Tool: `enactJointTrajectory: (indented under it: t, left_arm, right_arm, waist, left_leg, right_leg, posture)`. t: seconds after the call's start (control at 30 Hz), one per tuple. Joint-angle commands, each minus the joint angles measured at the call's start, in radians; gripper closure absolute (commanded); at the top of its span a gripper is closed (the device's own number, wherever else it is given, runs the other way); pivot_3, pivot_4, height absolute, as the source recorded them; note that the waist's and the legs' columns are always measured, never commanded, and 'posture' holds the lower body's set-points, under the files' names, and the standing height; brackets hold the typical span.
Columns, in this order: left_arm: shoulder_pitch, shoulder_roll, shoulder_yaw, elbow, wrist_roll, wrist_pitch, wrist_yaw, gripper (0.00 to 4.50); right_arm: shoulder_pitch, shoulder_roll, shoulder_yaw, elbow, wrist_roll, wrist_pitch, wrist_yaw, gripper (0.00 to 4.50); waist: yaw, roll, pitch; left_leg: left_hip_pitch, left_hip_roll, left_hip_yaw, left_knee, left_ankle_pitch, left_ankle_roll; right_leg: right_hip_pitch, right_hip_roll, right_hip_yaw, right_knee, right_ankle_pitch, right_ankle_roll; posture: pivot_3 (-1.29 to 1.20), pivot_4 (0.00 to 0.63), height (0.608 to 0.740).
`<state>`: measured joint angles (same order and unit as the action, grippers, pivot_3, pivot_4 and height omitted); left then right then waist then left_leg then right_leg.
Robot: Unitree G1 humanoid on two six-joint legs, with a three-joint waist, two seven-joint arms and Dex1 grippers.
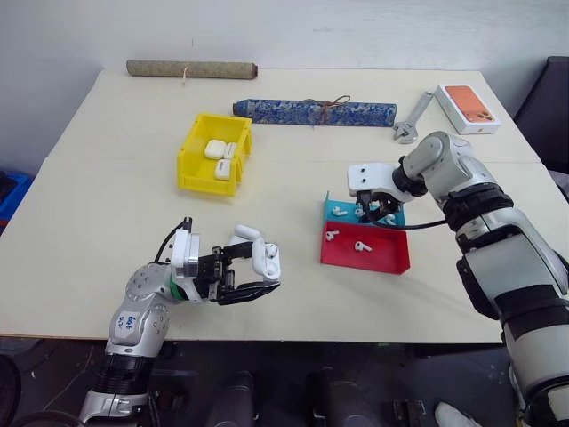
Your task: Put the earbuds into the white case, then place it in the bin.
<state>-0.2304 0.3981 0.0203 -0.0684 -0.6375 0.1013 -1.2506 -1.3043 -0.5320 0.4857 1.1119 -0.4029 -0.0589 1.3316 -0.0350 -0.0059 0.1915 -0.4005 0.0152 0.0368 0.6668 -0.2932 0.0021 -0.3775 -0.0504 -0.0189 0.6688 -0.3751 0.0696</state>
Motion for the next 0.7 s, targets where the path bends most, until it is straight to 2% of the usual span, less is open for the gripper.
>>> enactJointTrajectory:
  t: [0.03, 0.5, 0.53, 0.6, 0.7]
  left_arm:
    - [0.006, 0.007, 0.008, -0.045, -0.009, -0.003, 0.005, 1.66]
    - [0.002, 0.01, 0.007, -0.04, -0.011, -0.003, 0.003, 1.66]
    - [0.001, 0.01, 0.007, -0.039, -0.011, -0.003, 0.003, 1.66]
    - [0.0, 0.011, 0.008, -0.038, -0.011, -0.003, 0.003, 1.66]
    - [-0.001, 0.011, 0.008, -0.038, -0.011, -0.003, 0.002, 1.66]
  right_arm:
    - [-0.01, 0.006, -0.006, 0.021, -0.011, 0.002, -0.004, 3.2]
    - [-0.002, 0.011, -0.017, 0.031, -0.009, 0.004, -0.009, 3.2]
    - [0.0, 0.009, -0.018, 0.03, -0.008, 0.004, -0.002, 3.57]
    - [0.001, 0.006, -0.019, 0.029, -0.007, 0.006, 0.007, 4.01]
    - [0.002, 0.006, -0.027, 0.029, -0.003, 0.018, -0.006, 4.04]
  waist:
    - [0.0, 0.0, 0.0]
    - [-0.002, 0.0, 0.0]
    - [-0.002, 0.0, 0.0]
    - [-0.002, 0.0, 0.0]
    - [-0.002, 0.0, 0.0]
  left_leg:
    - [0.0, 0.0, 0.0, 0.0, 0.0, 0.0]
    - [0.002, 0.0, 0.0, 0.0, 0.0, 0.0]
    - [0.002, 0.0, 0.0, 0.0, 0.0, 0.0]
    - [0.002, 0.0, 0.0, 0.0, 0.0, 0.0]
    - [0.002, 0.0, 0.0, 0.0, 0.0, 0.0]
  right_leg:
    - [0.0, 0.0, 0.0, 0.0, 0.0, 0.0]
    - [0.001, 0.0, 0.0, 0.002, 0.0, 0.0]
    - [0.001, 0.0, 0.0, 0.002, 0.0, 0.0]
    - [0.001, 0.0, 0.0, 0.002, 0.0, 0.0]
    - [0.001, 0.0, 0.0, 0.002, 0.0, 0.0]
  posture:
    - [0.0, 0.15, 0.74]
    - [0.0, 0.15, 0.74]
    - [0.0, 0.15, 0.74]
    - [0.0, 0.15, 0.74]
    - [0.0, 0.15, 0.74]
